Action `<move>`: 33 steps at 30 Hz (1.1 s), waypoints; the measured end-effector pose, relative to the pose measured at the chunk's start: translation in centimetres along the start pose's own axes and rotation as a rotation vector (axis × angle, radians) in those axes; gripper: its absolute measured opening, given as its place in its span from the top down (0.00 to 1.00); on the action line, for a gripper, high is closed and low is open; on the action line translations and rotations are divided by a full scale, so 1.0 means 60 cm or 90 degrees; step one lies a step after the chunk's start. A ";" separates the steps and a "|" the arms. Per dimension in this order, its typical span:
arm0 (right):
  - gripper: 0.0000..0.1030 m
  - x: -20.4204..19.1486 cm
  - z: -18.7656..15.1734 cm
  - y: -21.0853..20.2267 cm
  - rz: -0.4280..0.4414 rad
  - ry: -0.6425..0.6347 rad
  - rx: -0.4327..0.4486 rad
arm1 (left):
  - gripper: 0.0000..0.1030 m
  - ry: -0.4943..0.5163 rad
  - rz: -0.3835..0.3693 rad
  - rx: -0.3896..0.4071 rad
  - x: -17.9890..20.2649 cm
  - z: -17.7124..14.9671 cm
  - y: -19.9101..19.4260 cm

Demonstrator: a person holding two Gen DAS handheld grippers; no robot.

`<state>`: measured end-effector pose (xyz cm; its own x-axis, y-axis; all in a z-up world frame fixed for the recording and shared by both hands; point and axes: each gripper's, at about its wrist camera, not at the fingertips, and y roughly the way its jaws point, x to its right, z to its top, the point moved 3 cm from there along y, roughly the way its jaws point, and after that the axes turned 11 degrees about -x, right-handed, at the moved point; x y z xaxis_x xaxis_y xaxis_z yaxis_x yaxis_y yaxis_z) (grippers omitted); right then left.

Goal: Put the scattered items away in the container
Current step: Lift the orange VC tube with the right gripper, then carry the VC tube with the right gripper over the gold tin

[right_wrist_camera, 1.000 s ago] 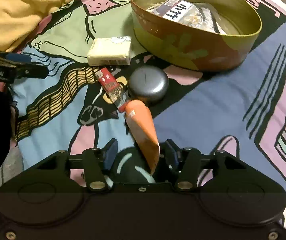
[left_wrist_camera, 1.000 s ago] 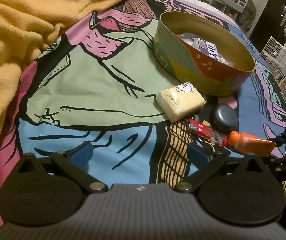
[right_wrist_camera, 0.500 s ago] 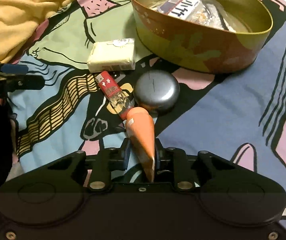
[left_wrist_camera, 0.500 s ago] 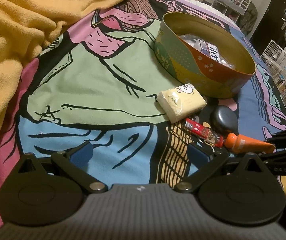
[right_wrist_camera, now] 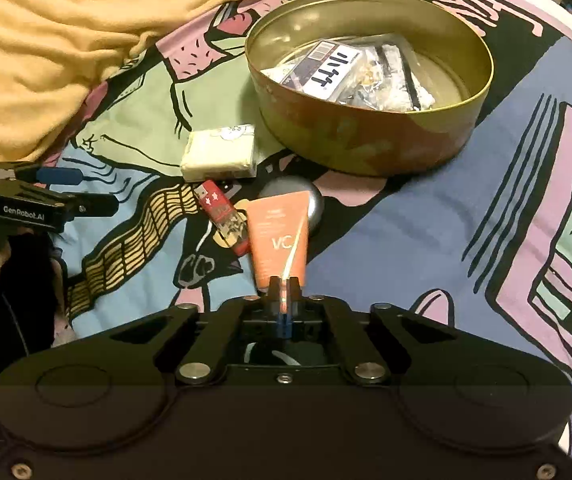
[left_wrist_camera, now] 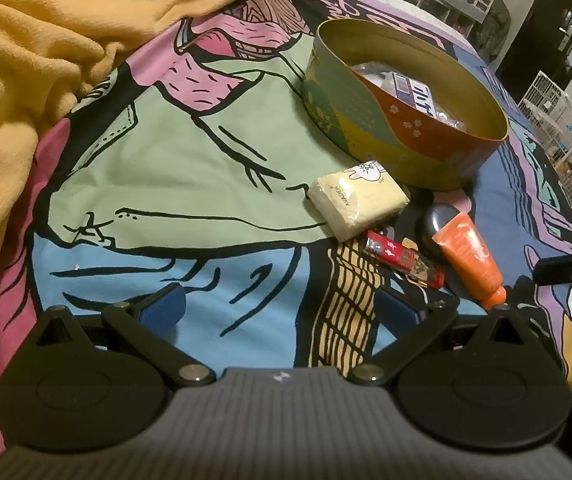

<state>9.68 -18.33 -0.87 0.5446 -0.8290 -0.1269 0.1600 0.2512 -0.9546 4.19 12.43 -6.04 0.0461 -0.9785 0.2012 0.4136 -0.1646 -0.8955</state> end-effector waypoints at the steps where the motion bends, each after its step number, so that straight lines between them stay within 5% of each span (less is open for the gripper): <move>1: 0.67 0.001 -0.001 0.002 0.007 0.003 -0.006 | 0.00 0.000 0.000 0.001 0.000 0.000 -0.001; 2: 0.41 -0.001 -0.003 0.004 0.003 0.001 -0.003 | 0.00 0.000 -0.001 0.002 -0.001 -0.001 -0.002; 7: 0.35 -0.012 -0.005 0.017 -0.027 -0.014 0.017 | 0.00 -0.005 -0.006 0.001 -0.003 0.000 0.000; 10: 0.39 -0.010 0.010 0.037 -0.026 0.008 0.010 | 0.00 -0.005 -0.006 0.000 -0.002 0.000 0.000; 14: 0.64 -0.027 0.020 0.089 -0.060 -0.032 -0.062 | 0.00 -0.008 -0.008 0.005 -0.005 0.000 -0.003; 17: 0.72 -0.033 0.015 0.115 -0.066 -0.040 -0.085 | 0.00 -0.017 -0.013 0.005 -0.009 0.001 -0.002; 33: 0.75 -0.023 -0.006 -0.005 -0.014 -0.010 -0.028 | 0.00 -0.012 -0.009 -0.003 -0.005 0.001 0.002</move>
<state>8.58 -17.43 -0.51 0.5536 -0.8266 -0.1015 0.1355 0.2097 -0.9683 4.29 12.69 -6.20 0.0572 -0.9734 0.2217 0.4103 -0.1795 -0.8941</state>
